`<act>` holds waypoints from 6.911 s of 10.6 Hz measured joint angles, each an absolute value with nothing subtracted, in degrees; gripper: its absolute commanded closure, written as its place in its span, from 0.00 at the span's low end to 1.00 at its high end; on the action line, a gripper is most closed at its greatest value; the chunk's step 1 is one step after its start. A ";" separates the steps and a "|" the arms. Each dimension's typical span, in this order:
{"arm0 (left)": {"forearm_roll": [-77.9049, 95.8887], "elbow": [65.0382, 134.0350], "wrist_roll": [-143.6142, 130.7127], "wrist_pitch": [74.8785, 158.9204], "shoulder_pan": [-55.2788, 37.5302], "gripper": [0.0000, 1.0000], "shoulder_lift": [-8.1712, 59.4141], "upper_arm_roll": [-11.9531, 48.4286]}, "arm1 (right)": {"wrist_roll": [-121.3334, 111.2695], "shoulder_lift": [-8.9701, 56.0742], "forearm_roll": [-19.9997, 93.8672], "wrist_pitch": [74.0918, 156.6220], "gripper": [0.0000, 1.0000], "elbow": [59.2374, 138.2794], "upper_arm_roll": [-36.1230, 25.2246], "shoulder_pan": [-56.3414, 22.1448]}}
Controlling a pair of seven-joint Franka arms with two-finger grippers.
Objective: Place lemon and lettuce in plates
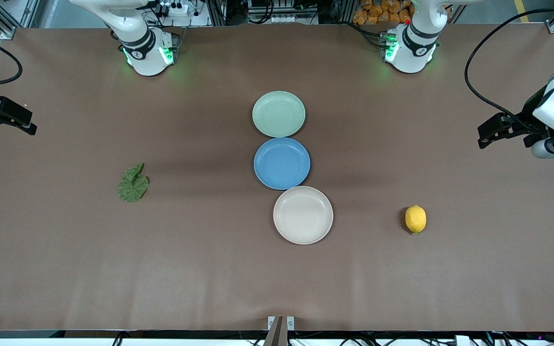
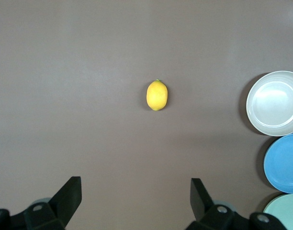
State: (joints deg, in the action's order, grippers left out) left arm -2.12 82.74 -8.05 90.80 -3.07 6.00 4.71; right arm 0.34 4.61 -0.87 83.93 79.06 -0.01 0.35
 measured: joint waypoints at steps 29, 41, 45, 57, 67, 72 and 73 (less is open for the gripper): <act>-8.26 88.98 -6.70 128.22 -5.28 1.00 42.71 4.92 | 0.02 5.57 -0.85 126.61 0.00 118.80 0.25 1.04; 2.49 79.94 -33.86 127.79 -25.12 1.00 38.53 7.19 | 0.04 15.18 -0.85 157.54 0.00 132.75 2.63 -0.72; 2.53 79.55 -37.35 130.90 -29.11 1.00 45.30 6.97 | 0.03 18.24 -0.92 157.56 0.00 133.13 2.36 -0.64; 1.23 75.92 -35.93 120.58 -23.23 0.00 32.16 4.40 | -0.26 23.90 -5.01 157.96 0.77 131.71 -2.16 -0.43; 0.38 76.27 -27.12 94.20 -11.77 0.00 13.57 4.05 | 0.03 23.73 -5.27 144.88 1.00 124.79 -2.25 -0.47; -3.88 76.41 -26.98 91.59 -11.28 0.00 10.01 4.46 | 3.44 22.84 -5.21 135.02 1.00 118.75 1.58 -0.71; -3.89 76.45 -26.74 91.56 -11.30 0.00 9.74 4.63 | 6.44 22.67 -5.21 132.88 1.00 117.31 4.12 -0.86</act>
State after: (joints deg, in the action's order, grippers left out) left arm -3.89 76.45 -26.74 91.56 -11.30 9.74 4.63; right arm 6.44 22.67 -5.21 132.88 117.31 4.12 -0.86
